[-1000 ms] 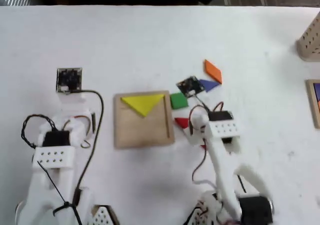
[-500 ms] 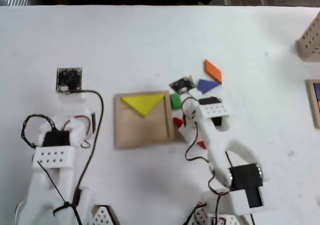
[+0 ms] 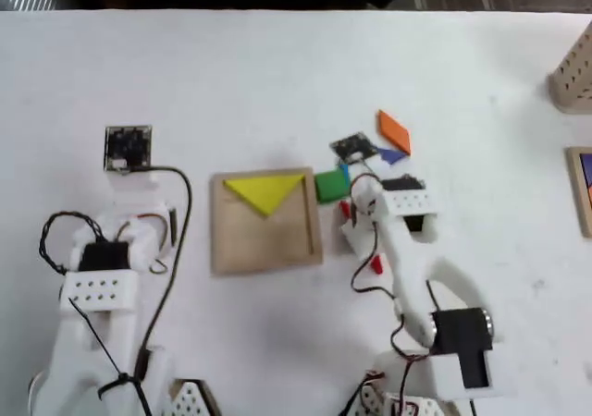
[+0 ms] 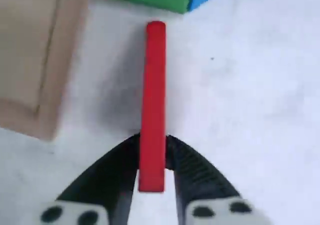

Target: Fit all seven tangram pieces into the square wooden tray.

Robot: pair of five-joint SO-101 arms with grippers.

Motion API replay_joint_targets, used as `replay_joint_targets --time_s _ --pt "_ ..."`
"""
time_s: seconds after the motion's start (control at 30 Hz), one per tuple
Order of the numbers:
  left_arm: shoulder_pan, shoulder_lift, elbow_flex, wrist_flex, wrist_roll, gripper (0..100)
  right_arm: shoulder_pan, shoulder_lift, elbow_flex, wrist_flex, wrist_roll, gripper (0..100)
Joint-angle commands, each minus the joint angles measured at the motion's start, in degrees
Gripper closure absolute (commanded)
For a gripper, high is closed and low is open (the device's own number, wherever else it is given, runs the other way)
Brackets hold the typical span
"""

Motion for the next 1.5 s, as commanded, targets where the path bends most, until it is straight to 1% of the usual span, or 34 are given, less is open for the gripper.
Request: replay_joint_targets --time_s 0.0,0.03,0.1,0.2,0.37,0.43,0.5,0.63,0.77,0.87,0.93,1.13,1.23,1.47 --pt "-0.48 -1.36 -0.70 -0.88 -0.62 97 0.84 -7.08 -1.49 2.95 -0.88 98.1" --pt "-0.48 -1.36 -0.70 -0.88 -0.62 97 0.57 -9.19 -1.49 4.44 -1.05 98.1" --pt "-0.57 -1.36 -0.79 -1.05 -0.62 97 -2.24 -13.49 -1.58 7.69 -1.23 98.1" --pt "-1.19 -1.36 -0.97 -1.14 -0.53 97 -8.75 -19.30 -1.93 12.09 -1.58 98.1" --pt "-4.88 -1.19 -2.29 -1.32 0.09 97 -18.15 -23.43 -2.11 12.88 -5.19 98.1" --pt "-6.64 -1.01 -2.64 -1.32 2.73 97 -20.44 -22.99 -3.43 12.62 -6.07 98.1" --pt "-8.31 -1.01 -3.08 -1.41 4.66 97 -21.76 -22.20 -5.10 11.65 -8.09 98.1" --pt "-10.86 -1.01 -3.78 -1.41 5.98 95 -25.45 -19.21 -8.09 9.19 -10.46 98.1" --pt "-12.18 -1.01 -3.78 -1.41 10.55 84 -28.00 -14.29 -11.08 6.02 -13.54 98.1" --pt "-12.62 -1.01 -3.78 -1.41 10.90 78 -29.85 -9.89 -13.10 2.77 -14.33 98.1" --pt "-12.70 -1.01 -3.78 -1.41 10.90 78 -30.81 -6.81 -14.33 0.31 -16.18 98.1" --pt "-12.70 -1.01 -3.78 -1.41 10.90 79 -31.43 1.45 -14.59 -10.59 -27.69 98.1" --pt "-12.70 -1.01 -3.78 -1.41 10.90 79 -31.52 3.82 -14.77 -14.29 -31.38 98.1" --pt "-12.53 -1.01 -3.78 -1.41 10.90 79 -35.91 4.35 -14.59 -15.52 -35.87 98.1"
